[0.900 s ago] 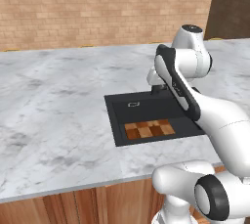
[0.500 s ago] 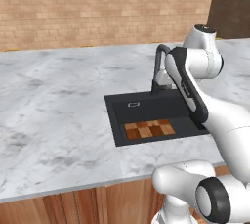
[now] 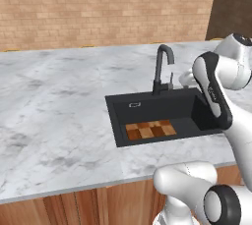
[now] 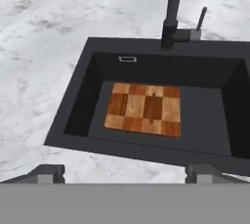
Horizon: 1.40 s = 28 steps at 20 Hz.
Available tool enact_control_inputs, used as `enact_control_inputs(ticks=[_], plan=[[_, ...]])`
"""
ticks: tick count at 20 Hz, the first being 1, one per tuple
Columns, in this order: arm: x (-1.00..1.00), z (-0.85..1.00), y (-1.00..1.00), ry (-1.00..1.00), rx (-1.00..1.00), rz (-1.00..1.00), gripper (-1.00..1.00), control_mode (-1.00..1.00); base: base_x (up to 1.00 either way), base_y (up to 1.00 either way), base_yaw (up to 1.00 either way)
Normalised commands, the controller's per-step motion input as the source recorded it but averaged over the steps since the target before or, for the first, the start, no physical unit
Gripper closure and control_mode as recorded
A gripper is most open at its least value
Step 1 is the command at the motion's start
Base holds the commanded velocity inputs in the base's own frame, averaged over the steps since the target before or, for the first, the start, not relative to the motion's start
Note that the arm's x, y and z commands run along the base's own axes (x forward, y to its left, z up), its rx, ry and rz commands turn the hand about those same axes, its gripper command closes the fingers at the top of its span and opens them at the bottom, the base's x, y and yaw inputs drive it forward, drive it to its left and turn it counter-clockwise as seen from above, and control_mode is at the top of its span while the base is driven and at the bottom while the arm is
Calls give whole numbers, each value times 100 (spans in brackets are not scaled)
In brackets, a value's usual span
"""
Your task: Turn on the sink faucet with hot water and rinse the cutting board for ten seconds, then turn off the faucet. Push the cutting board to reach the water if necessary.
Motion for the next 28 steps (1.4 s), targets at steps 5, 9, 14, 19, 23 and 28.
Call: enact_control_inputs(ticks=[5, 9, 14, 19, 23, 28], plan=[[0, -11, -49, -19, 9, 7, -100, -100, 0, 0, 0], [1, -16, -49, -15, 11, 9, -100, -100, 0, 0, 0], [13, -19, -50, -12, 12, 8, -100, -100, 0, 0, 0], [18, -4, -29, -9, 8, 2, -100, -100, 0, 0, 0], [11, -14, -7, -14, 1, 0, -100, -100, 0, 0, 0], [7, -19, 0, -16, 2, 0, -100, -100, 0, 0, 0]])
